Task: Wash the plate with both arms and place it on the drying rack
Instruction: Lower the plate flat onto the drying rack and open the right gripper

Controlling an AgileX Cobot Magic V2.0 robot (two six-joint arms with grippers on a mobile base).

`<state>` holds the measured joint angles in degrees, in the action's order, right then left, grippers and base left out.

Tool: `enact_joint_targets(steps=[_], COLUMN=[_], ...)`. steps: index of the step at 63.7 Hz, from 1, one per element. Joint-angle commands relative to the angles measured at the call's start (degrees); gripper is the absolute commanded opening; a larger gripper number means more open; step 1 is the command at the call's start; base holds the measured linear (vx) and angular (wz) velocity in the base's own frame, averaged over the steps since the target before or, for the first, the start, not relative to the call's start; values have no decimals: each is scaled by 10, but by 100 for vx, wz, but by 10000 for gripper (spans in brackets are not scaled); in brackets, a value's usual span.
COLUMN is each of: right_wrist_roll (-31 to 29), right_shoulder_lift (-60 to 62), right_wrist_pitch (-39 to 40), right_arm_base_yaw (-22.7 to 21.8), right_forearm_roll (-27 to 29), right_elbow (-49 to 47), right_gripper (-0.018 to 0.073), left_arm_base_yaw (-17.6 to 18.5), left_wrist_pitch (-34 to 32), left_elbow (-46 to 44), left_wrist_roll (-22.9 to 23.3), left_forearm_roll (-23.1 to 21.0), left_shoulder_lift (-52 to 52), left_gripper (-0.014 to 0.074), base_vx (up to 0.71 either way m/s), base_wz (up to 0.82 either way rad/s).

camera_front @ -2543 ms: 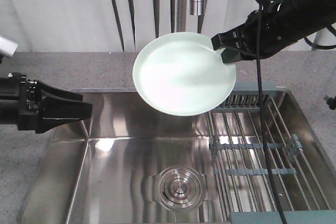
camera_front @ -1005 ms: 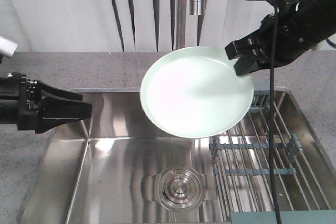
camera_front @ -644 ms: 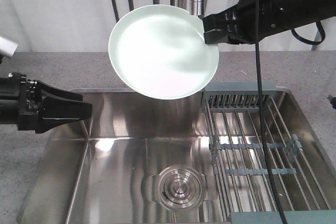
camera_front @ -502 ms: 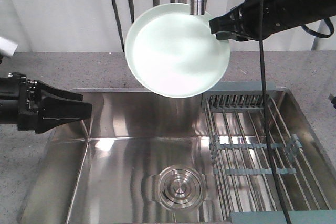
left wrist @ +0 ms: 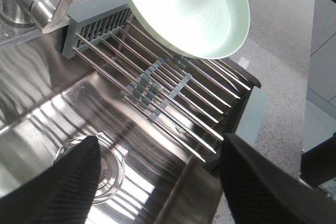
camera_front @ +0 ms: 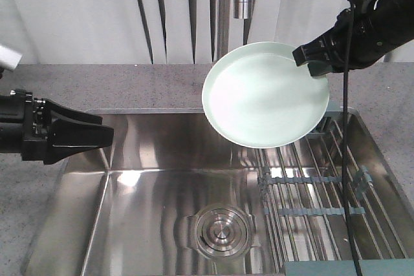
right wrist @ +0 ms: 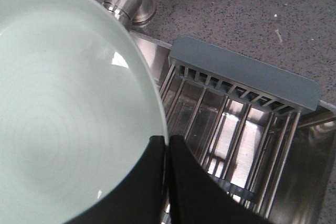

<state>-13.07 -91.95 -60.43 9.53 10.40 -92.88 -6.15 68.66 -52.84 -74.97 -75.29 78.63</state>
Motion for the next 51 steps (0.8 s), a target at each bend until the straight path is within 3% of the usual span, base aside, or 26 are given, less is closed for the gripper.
enact_joint_targets(steps=[1, 10, 18, 39, 51], right_wrist_roll=[2, 77, 107, 139, 159], right_shoulder_lift=[23, 23, 23, 11, -12], right_wrist_pitch=[25, 15, 10, 81, 87], right_arm_base_yaw=[-2, -3, -3, -3, -3], right_forearm_roll=[-36, -111, -177, -232, -258], right_elbow=[-19, -19, -13, 85, 91], right_gripper=[-5, 1, 10, 58, 107], left_arm_base_yaw=[-1, -1, -1, -1, -1], left_wrist_pitch=[29, 29, 29, 29, 29], left_elbow=[-14, -14, -14, -14, -14], left_wrist_roll=[-1, -1, -1, -1, -1], left_forearm_roll=[-40, -40, -40, -40, -40], left_shoulder_lift=[-18, -18, -18, -18, -18], left_gripper=[471, 471, 471, 471, 471], base_vx=[0, 0, 0, 0, 0], base_wz=[0, 0, 0, 0, 0])
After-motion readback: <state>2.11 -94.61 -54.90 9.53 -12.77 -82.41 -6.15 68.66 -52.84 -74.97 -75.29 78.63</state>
